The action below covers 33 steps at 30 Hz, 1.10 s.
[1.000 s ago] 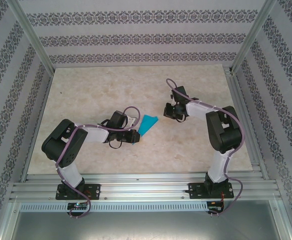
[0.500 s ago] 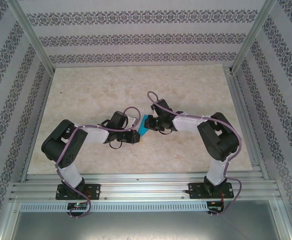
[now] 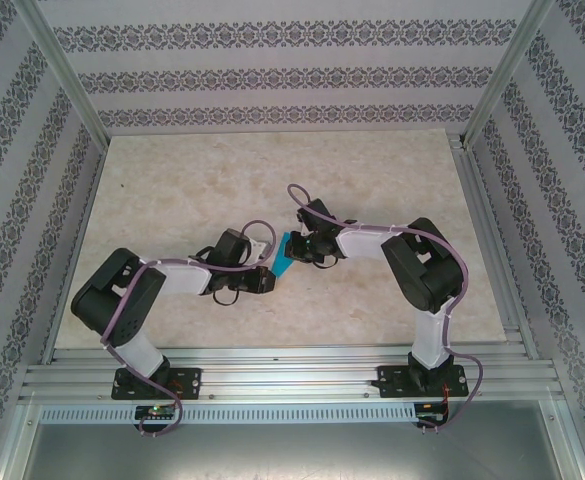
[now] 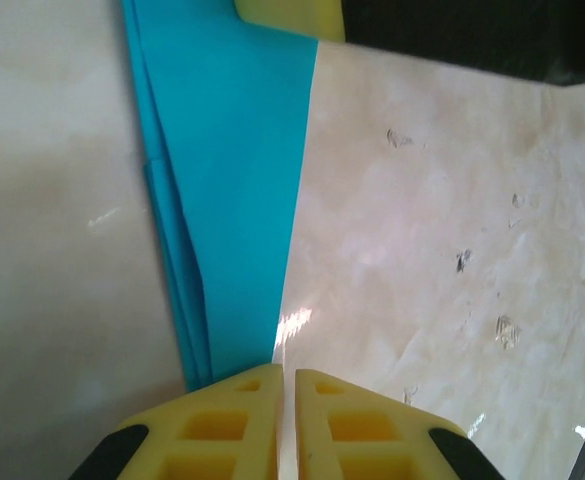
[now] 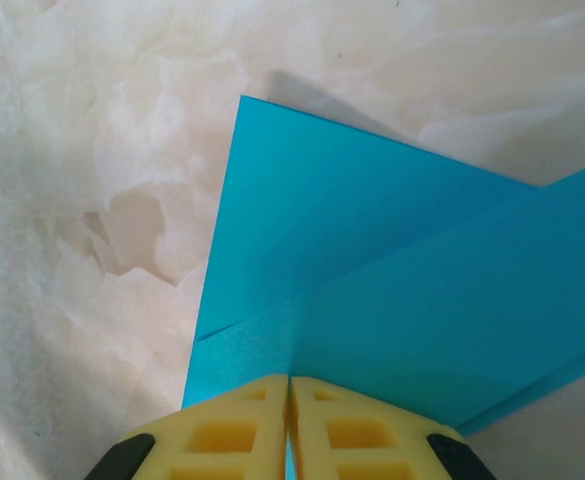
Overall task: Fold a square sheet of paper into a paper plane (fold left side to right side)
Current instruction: Fold the wing for the fifth time at the center of the table.
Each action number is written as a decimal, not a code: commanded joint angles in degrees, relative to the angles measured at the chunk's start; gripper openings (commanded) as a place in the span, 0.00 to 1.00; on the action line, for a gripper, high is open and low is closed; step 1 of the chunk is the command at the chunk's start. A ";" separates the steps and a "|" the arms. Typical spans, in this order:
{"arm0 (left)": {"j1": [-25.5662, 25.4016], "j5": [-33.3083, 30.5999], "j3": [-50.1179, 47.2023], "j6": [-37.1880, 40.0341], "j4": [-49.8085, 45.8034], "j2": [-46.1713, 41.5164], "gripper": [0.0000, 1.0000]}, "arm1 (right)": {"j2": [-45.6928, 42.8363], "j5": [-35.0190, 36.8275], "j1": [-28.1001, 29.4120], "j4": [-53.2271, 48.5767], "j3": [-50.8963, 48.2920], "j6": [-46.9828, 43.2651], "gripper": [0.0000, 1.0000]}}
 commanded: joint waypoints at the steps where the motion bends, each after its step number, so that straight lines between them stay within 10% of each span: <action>1: -1.39 -0.88 -5.58 -0.61 -11.38 -0.45 0.14 | 3.50 6.38 -1.30 -5.55 -0.31 -1.22 0.10; 20: -1.26 -4.37 -12.92 -7.34 -11.29 -10.49 0.09 | 3.04 4.58 -1.34 -5.38 0.76 -2.13 0.10; 33: -1.20 2.79 2.88 -6.74 -10.96 -12.66 0.08 | 1.00 3.59 -0.96 -4.84 1.34 -2.06 0.10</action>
